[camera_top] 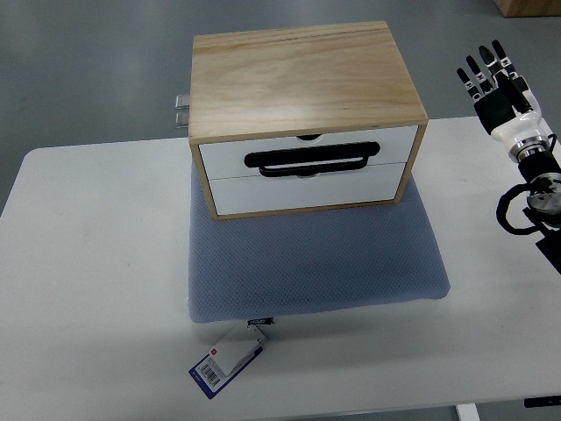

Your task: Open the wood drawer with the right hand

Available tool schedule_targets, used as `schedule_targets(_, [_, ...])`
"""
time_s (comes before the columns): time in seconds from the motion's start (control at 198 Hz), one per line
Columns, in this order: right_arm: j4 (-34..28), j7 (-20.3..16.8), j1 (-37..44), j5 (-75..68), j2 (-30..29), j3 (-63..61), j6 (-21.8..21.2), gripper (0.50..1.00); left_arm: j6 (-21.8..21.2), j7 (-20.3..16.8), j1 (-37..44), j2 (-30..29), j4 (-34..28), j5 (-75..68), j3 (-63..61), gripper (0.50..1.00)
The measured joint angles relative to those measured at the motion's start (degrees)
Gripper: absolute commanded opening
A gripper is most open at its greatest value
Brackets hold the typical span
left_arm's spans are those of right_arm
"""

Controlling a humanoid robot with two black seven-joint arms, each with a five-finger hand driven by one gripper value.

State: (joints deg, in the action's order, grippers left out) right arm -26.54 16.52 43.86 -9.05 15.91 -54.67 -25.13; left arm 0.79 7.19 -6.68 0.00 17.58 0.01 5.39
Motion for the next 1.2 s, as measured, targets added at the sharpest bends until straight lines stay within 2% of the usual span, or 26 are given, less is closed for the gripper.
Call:
schedule_targets(0.329, [-0.13, -0.31, 0.29, 0.29, 0.05, 0.32, 0.21, 0.944, -0.03, -0.73, 0.24, 0.00, 0.75, -0.22, -0.40, 1.000])
schedule_targets(0.481, [-0.83, -3.78, 2.98, 5.47, 2.30, 1.45, 0.07, 0.944, 0.08, -0.38, 0.26, 0.00, 0.82, -0.29, -0.47, 1.000])
schedule_targets(0.673, [-6.37, -8.15, 10.47, 22.26, 10.35, 7.29, 0.27, 0.944, 0.33, -0.26, 0.25, 0.00, 0.74, -0.29, -0.47, 1.000])
schedule_targets(0.784, [-13.27, -12.03, 16.83, 33.15, 16.77, 13.46, 0.20, 0.944, 0.36, -0.23, 0.26, 0.00, 0.84, -0.29, -0.48, 1.000])
schedule_targets(0.936, [-23.74, -17.38, 32.51, 42.14, 24.45, 29.96, -0.98, 0.944, 0.41, -0.24, 0.26, 0.00, 1.07, -0.34, -0.41, 1.000])
schedule_targets(1.098, [-30.87, -22.84, 51.45, 42.98, 26.32, 49.34, -4.05, 0.944, 0.76, -0.24, 0.24, 0.01, 1.11, -0.37, -0.40, 1.000])
schedule_targets(1.199, [-38.32, -27.77, 62.75, 42.00, 26.20, 58.03, -6.38, 0.942, 0.81, -0.24, 0.22, 0.01, 1.06, -0.37, -0.44, 1.000])
